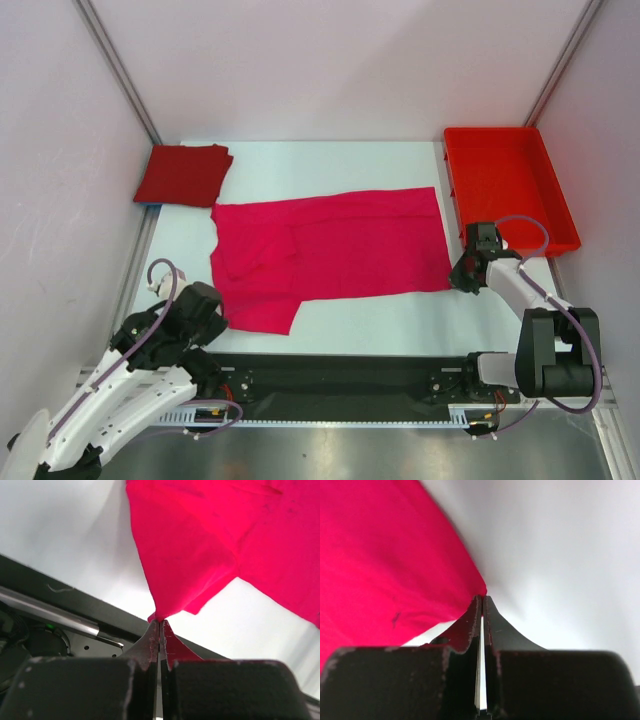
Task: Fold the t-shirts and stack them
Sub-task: Fold the tshirt
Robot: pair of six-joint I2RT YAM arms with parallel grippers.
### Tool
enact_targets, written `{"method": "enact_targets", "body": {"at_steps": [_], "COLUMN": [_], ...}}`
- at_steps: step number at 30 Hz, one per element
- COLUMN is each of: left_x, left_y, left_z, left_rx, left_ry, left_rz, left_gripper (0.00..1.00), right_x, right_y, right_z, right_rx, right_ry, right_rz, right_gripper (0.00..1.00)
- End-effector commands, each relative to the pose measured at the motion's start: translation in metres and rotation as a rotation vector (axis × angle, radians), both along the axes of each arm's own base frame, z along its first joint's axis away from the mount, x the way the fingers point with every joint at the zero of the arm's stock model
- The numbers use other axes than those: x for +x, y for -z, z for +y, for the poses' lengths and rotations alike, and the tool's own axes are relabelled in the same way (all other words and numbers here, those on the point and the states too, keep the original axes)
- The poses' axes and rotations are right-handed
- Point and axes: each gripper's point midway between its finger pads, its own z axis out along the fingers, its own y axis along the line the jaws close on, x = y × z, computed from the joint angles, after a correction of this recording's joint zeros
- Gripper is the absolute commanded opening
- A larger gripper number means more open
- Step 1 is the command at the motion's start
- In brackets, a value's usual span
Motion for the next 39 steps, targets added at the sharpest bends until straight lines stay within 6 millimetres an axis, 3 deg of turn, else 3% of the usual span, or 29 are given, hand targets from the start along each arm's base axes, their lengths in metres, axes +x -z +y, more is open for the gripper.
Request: {"method": "enact_targets", "body": {"at_steps": [1, 3, 4, 7, 8, 10, 11, 19, 21, 22, 23, 24, 25, 28, 33, 39], "left_x": [0.030, 0.046, 0.054, 0.083, 0.091, 0.114, 0.121, 0.187, 0.200, 0.208, 0.213, 0.221, 0.230, 0.248, 0.268, 0.290], "left_y": [-0.046, -0.056, -0.065, -0.097, -0.101, -0.107, -0.106, -0.112, -0.107, -0.111, -0.111, -0.103, -0.109, -0.104, -0.095, -0.098], "left_z": [-0.009, -0.008, -0.008, -0.011, -0.012, -0.014, -0.015, 0.012, 0.015, 0.018, 0.017, 0.015, 0.013, 0.004, 0.000, 0.011], "left_rx": [0.034, 0.116, 0.158, 0.252, 0.277, 0.318, 0.319, 0.358, 0.362, 0.367, 0.370, 0.375, 0.374, 0.365, 0.382, 0.420], "left_ry": [0.082, 0.098, 0.125, 0.139, 0.144, 0.165, 0.169, 0.096, 0.087, 0.080, 0.083, 0.093, 0.099, 0.118, 0.120, 0.086], "left_rz": [-0.162, -0.178, -0.203, -0.265, -0.265, -0.263, -0.257, -0.248, -0.227, -0.240, -0.242, -0.222, -0.244, -0.233, -0.197, -0.192], "left_gripper": [0.00, 0.00, 0.00, 0.00, 0.00, 0.00, 0.00, 0.00, 0.00, 0.00, 0.00, 0.00, 0.00, 0.00, 0.00, 0.00], "right_x": [0.021, 0.028, 0.041, 0.056, 0.070, 0.079, 0.094, 0.138, 0.144, 0.155, 0.157, 0.161, 0.170, 0.180, 0.195, 0.209], "right_y": [-0.024, -0.024, -0.035, -0.041, -0.055, -0.050, -0.062, -0.057, -0.046, -0.052, -0.045, -0.045, -0.050, -0.047, -0.039, -0.031], "right_z": [0.009, 0.014, 0.015, 0.017, 0.017, 0.016, 0.016, 0.013, 0.010, 0.008, 0.007, 0.006, 0.004, 0.002, 0.008, 0.008], "right_rx": [-0.016, -0.014, -0.028, -0.066, -0.074, -0.089, -0.100, -0.084, -0.082, -0.084, -0.086, -0.091, -0.099, -0.102, -0.079, -0.066], "right_ry": [-0.083, -0.115, -0.136, -0.185, -0.192, -0.220, -0.222, -0.285, -0.301, -0.298, -0.301, -0.307, -0.305, -0.319, -0.340, -0.335], "right_rz": [-0.034, -0.013, -0.036, -0.022, -0.055, -0.018, -0.042, 0.009, 0.045, 0.026, 0.048, 0.047, 0.032, 0.043, 0.038, 0.041], "right_gripper": [0.00, 0.00, 0.00, 0.00, 0.00, 0.00, 0.00, 0.00, 0.00, 0.00, 0.01, 0.01, 0.01, 0.02, 0.04, 0.04]}}
